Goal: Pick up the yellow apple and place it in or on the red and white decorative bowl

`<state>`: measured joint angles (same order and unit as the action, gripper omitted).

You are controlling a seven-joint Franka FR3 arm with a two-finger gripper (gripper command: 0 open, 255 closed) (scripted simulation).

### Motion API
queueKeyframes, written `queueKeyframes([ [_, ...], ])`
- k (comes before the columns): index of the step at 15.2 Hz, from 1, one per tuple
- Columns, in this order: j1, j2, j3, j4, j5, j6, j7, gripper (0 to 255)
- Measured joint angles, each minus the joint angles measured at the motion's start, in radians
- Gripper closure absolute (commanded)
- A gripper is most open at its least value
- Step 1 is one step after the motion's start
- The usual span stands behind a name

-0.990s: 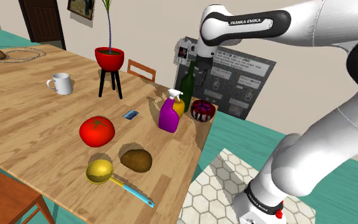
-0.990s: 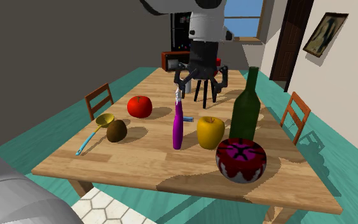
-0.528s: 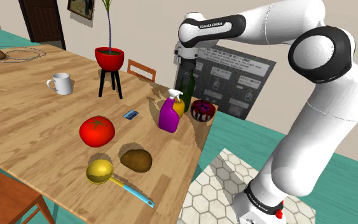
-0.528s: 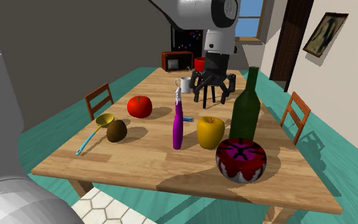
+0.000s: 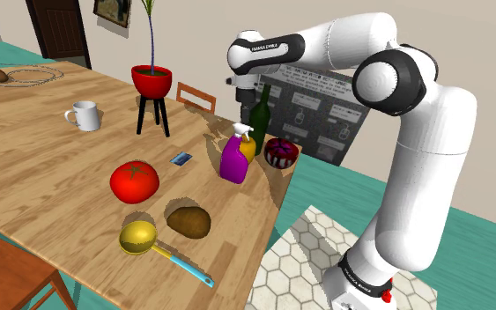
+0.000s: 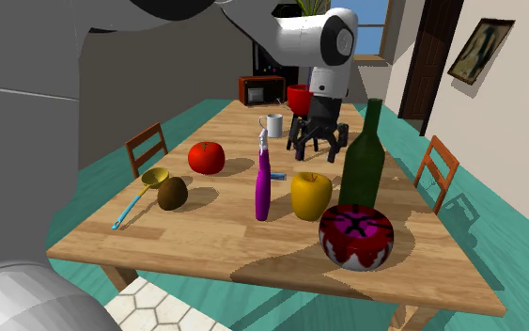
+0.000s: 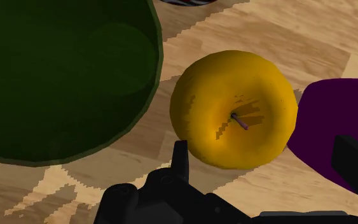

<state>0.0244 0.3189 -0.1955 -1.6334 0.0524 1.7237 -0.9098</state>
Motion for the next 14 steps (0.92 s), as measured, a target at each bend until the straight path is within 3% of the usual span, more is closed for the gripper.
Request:
queueKeyframes([
  [10, 0.001, 0.000, 0.001, -0.059, 0.001, 0.059, -0.003, 0],
  [11, 0.001, 0.000, 0.001, -0.059, 0.001, 0.059, -0.003, 255],
  [14, 0.001, 0.000, 0.001, -0.059, 0.001, 0.059, -0.003, 255],
])
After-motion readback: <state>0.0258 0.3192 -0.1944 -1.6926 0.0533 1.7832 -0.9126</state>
